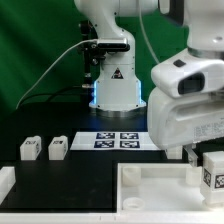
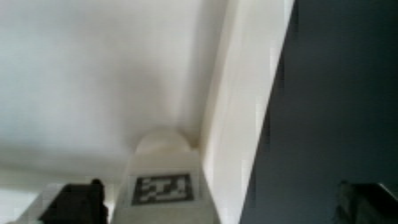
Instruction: Assemble one leg
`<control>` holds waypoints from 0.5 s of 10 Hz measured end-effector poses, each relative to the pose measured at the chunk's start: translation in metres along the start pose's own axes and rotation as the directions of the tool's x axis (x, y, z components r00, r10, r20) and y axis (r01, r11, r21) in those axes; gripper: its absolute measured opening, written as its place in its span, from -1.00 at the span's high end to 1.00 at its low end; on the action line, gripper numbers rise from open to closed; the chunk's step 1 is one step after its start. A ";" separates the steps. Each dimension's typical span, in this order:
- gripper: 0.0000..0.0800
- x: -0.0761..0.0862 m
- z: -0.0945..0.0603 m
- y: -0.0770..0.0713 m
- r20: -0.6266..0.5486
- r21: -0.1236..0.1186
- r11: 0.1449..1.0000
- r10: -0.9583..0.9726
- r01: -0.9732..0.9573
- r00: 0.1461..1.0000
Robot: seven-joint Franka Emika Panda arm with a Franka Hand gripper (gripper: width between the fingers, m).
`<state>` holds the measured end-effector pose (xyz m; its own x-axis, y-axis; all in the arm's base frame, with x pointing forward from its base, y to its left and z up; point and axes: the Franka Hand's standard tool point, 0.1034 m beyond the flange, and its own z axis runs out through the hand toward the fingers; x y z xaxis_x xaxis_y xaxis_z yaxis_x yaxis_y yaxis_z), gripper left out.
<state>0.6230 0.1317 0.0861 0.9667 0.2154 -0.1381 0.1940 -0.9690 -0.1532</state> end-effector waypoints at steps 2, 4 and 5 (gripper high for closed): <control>-0.62 0.002 0.002 0.007 -0.014 0.000 1.000 0.001 -0.001 1.000; -0.62 0.002 0.005 0.018 -0.014 0.002 1.000 -0.010 0.010 1.000; -0.62 0.003 0.005 0.022 -0.021 0.002 1.000 -0.008 0.008 1.000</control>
Offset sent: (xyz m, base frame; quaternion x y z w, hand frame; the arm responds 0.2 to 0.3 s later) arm 0.0162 -0.0171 -0.0064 0.0101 0.0247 -0.0278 0.9993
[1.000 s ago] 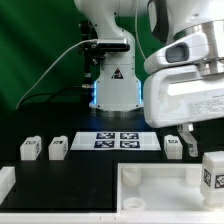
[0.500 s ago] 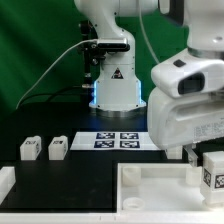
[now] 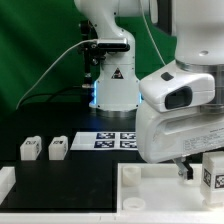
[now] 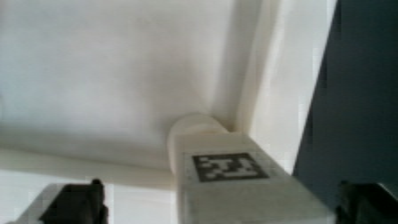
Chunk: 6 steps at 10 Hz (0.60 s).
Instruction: Assemble one leg
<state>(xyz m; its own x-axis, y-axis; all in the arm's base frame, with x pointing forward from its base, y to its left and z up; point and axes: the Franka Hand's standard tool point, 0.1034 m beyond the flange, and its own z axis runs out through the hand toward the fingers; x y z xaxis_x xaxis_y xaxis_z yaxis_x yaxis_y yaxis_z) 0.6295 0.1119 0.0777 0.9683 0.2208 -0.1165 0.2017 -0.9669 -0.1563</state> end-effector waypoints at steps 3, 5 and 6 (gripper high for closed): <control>-0.31 0.000 0.000 0.000 -0.001 0.001 0.999 0.033 -0.033 0.999; 0.03 0.000 0.000 -0.001 -0.001 0.002 0.992 0.125 -0.125 0.992; 0.27 0.000 0.001 -0.001 0.000 0.003 0.979 0.206 -0.206 0.979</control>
Offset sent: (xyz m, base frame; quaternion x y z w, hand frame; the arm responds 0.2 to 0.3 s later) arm 0.0000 0.0000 0.0000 0.0000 0.0000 0.0000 1.0000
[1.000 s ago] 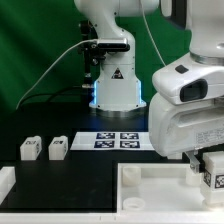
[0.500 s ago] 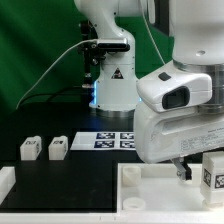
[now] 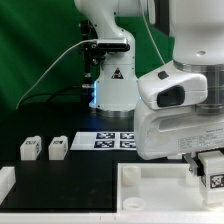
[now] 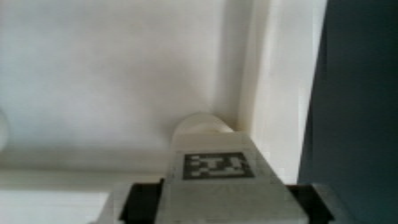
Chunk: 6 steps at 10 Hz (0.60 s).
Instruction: Assemble one leg
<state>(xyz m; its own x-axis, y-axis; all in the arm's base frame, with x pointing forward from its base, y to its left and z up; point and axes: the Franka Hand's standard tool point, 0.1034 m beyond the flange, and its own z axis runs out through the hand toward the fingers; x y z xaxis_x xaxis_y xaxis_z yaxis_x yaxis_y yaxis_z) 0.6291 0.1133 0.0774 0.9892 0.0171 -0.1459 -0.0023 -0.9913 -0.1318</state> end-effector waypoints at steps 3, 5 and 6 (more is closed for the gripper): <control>0.27 0.000 0.002 -0.003 -0.006 0.003 0.954 0.301 -0.301 0.954; 0.27 0.001 0.003 -0.006 -0.039 0.066 0.784 0.620 -0.617 0.783; 0.27 -0.001 0.004 -0.005 -0.027 0.127 0.629 0.775 -0.767 0.631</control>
Offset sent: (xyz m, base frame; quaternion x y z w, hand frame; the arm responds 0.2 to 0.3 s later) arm -0.0110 -0.0007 -0.0214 -0.0143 0.0536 0.3278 0.9431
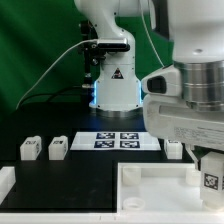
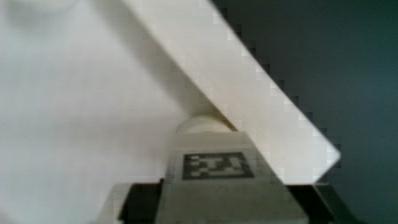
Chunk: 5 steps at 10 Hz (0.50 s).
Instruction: Assemble one leg
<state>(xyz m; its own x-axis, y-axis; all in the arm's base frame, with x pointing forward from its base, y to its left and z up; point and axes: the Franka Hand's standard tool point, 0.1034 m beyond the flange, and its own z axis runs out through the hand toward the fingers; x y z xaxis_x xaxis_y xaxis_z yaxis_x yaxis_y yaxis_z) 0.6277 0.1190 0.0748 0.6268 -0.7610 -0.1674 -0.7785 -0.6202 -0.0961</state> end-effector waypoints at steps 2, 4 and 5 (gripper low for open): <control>0.27 0.000 -0.001 -0.001 0.012 0.015 0.983 0.183 -0.183 0.983; 0.27 -0.001 0.000 -0.001 0.019 0.014 0.932 0.361 -0.362 0.932; 0.27 0.000 0.000 -0.002 0.022 0.018 0.902 0.430 -0.431 0.902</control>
Offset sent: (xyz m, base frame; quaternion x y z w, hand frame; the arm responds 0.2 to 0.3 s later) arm 0.0000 0.0000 0.0000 0.0000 0.0000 0.2667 0.9638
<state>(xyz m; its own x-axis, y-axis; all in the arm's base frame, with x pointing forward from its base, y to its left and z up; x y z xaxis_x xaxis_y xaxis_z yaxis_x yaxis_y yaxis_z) 0.6289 0.1206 0.0754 0.2301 -0.9494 -0.2136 -0.9730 -0.2285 -0.0322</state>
